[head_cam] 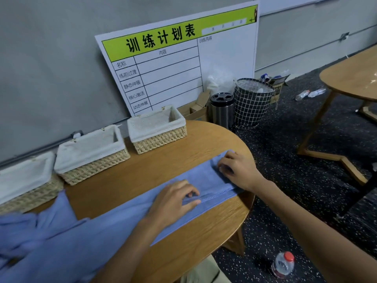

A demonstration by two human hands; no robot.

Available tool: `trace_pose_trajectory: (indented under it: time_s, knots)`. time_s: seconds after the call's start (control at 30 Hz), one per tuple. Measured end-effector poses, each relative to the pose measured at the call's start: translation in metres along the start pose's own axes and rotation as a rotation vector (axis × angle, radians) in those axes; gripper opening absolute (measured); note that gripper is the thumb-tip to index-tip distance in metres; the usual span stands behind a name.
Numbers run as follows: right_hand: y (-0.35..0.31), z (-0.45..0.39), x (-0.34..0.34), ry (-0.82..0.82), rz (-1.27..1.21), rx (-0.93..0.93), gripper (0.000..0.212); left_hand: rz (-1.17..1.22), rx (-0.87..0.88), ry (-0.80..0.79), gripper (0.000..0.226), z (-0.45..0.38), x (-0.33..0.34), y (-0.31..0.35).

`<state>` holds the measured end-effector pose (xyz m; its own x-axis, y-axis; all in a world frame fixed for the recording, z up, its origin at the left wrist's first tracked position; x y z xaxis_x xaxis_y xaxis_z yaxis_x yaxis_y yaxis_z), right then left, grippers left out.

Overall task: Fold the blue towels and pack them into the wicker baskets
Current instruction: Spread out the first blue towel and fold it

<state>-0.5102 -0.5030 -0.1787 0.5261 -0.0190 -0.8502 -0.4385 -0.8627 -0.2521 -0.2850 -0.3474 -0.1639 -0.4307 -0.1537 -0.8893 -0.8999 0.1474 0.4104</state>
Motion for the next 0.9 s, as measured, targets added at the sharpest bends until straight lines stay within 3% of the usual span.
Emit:
trace_pose_trajectory:
  time_s: [0.3, 0.4, 0.5, 0.67, 0.83, 0.9]
  knots:
    - [0.0, 0.009, 0.004, -0.002, 0.017, 0.013, 0.019, -0.255, 0.025, 0.217, 0.023, 0.023, 0.001, -0.002]
    - [0.001, 0.008, 0.004, -0.005, 0.028, 0.012, 0.019, -0.325, 0.03, 0.211, 0.026, 0.024, 0.0, 0.002]
    - [0.001, 0.005, -0.001, -0.012, 0.026, 0.014, 0.017, -0.252, 0.05, 0.18, 0.024, 0.028, -0.004, 0.011]
    - [0.001, 0.003, -0.005, -0.07, 0.072, 0.055, 0.018, -0.137, -0.037, -0.038, 0.02, 0.034, -0.006, 0.016]
    - [-0.026, -0.009, -0.002, -0.046, 0.124, 0.03, 0.019, -0.145, -0.035, 0.039, 0.017, 0.033, -0.006, 0.015]
    - [-0.036, -0.009, 0.008, -0.121, 0.062, 0.007, 0.039, -0.19, -0.059, 0.083, 0.017, 0.031, -0.005, 0.011]
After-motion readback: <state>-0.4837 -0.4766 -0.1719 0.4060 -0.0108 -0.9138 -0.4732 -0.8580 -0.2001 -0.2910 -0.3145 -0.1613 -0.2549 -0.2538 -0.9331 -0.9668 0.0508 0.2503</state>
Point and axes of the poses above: each hand's wrist, its own z-axis away from the middle knuckle, its own x-axis out of the palm, y = z × x, the point moved 1 cm from there along -z, towards the middle knuckle, and after that the axes turned 12 degrees about -x, right-handed, at the moved point
